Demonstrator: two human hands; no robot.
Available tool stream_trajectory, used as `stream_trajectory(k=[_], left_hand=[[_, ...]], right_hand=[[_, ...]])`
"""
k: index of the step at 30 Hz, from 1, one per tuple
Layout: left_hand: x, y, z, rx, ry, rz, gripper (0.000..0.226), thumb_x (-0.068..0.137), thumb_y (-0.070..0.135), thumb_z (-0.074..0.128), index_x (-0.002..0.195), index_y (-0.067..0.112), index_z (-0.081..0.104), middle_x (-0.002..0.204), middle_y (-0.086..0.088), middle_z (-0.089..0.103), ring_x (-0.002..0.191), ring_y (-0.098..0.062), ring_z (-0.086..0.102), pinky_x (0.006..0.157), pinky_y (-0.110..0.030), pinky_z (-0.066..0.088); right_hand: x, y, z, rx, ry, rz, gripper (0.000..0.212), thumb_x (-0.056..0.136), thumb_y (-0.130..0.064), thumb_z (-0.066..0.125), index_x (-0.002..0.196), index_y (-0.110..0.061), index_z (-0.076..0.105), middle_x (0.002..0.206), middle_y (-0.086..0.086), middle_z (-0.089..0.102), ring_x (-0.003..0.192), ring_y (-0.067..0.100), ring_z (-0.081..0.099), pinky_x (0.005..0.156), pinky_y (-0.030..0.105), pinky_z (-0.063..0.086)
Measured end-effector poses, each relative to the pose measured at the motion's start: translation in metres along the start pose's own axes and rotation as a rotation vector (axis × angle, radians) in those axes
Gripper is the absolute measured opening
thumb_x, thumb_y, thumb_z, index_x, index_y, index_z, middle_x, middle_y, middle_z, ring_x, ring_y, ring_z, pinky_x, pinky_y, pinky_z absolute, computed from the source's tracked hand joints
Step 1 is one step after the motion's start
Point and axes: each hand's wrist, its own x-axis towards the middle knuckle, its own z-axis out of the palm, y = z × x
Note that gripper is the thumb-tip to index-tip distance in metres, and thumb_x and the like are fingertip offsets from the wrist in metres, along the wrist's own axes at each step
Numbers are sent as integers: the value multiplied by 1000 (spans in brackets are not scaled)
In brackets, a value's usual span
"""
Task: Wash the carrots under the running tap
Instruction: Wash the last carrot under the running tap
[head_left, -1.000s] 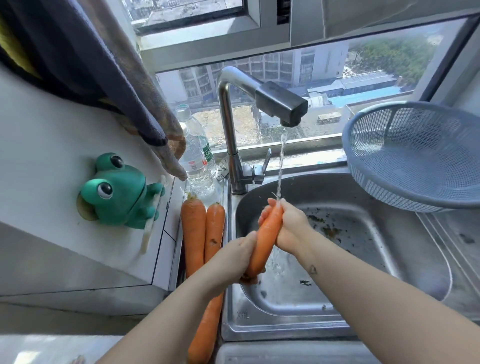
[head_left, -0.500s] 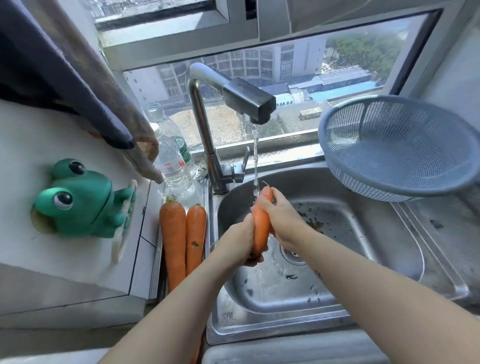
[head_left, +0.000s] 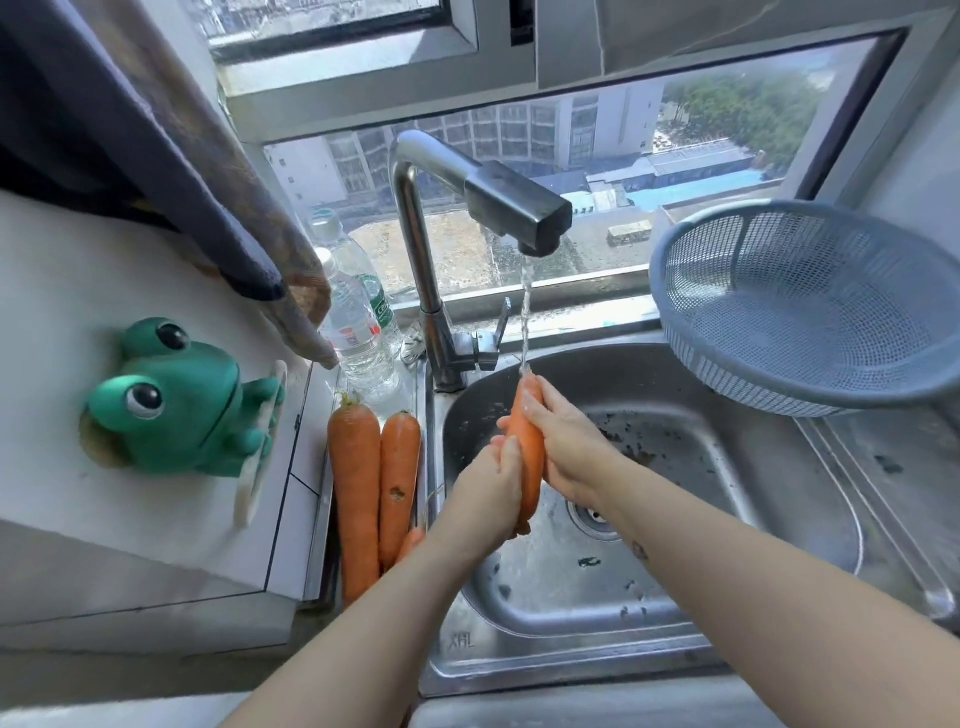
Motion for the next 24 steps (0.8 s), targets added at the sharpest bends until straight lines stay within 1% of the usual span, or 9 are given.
stream_trajectory(k=[2, 4, 6, 8, 10, 12, 16, 19, 24], left_hand=[[1, -2, -6, -86, -24, -77, 45, 103, 36, 23, 92, 11, 58, 76, -12, 60, 58, -19, 57, 51, -26, 49], [1, -1, -9, -130, -44, -135, 47, 103, 39, 25, 101, 7, 60, 81, -14, 63, 57, -19, 59, 52, -26, 49], [0, 0, -5, -84, -51, -107, 46, 103, 40, 23, 100, 10, 58, 80, -13, 63, 53, -18, 60, 47, -23, 46], [-1, 0, 0, 23, -34, -46, 44, 103, 41, 18, 95, 16, 54, 77, -10, 62, 52, -16, 61, 43, -21, 43], [0, -1, 2, 46, -41, -26, 43, 103, 42, 18, 92, 18, 52, 74, -9, 60, 53, -16, 60, 44, -22, 44], [1, -1, -2, -42, -86, -58, 46, 103, 43, 21, 88, 14, 54, 72, -10, 57, 52, -17, 56, 47, -23, 45], [1, 3, -17, -373, -156, -235, 53, 99, 52, 31, 92, 9, 62, 66, -7, 62, 50, -15, 52, 54, -26, 41], [2, 0, -20, -411, -202, -241, 54, 100, 51, 29, 100, 6, 59, 65, -5, 63, 48, -15, 52, 49, -24, 42], [3, -3, -13, -178, -109, -111, 46, 100, 49, 27, 97, 16, 59, 69, -7, 63, 50, -15, 55, 51, -25, 42]], right_hand=[[-5, -2, -6, 85, -117, 56, 68, 100, -2, 43, 155, -26, 11, 142, 20, 42, 122, 30, 52, 83, 36, 55], [-6, -5, -13, 58, -178, 69, 77, 96, 7, 43, 154, -26, 5, 135, 18, 47, 119, 27, 53, 81, 36, 51], [-6, -5, -11, -18, -123, 39, 74, 94, 7, 48, 154, -22, 13, 122, 13, 53, 107, 23, 58, 83, 37, 52], [-3, -2, -5, -101, 9, -9, 67, 93, 0, 55, 151, -18, 27, 126, 14, 54, 105, 23, 61, 92, 41, 53], [0, 1, -3, -95, 52, -21, 61, 93, -3, 57, 148, -16, 33, 122, 15, 57, 96, 22, 65, 90, 40, 55], [-3, -3, -9, 60, -66, 47, 62, 94, 2, 53, 149, -18, 30, 114, 17, 57, 92, 25, 65, 81, 38, 58], [-11, -17, -29, 146, -323, 120, 78, 87, 7, 51, 151, -29, 24, 128, 23, 53, 101, 30, 63, 77, 41, 56], [-7, -16, -25, 110, -266, 110, 65, 91, 9, 50, 146, -22, 32, 118, 18, 58, 93, 24, 66, 73, 35, 56], [-5, -12, -6, -24, -54, 66, 26, 92, -3, 58, 118, -1, 55, 98, 13, 62, 85, 19, 63, 73, 30, 54]])
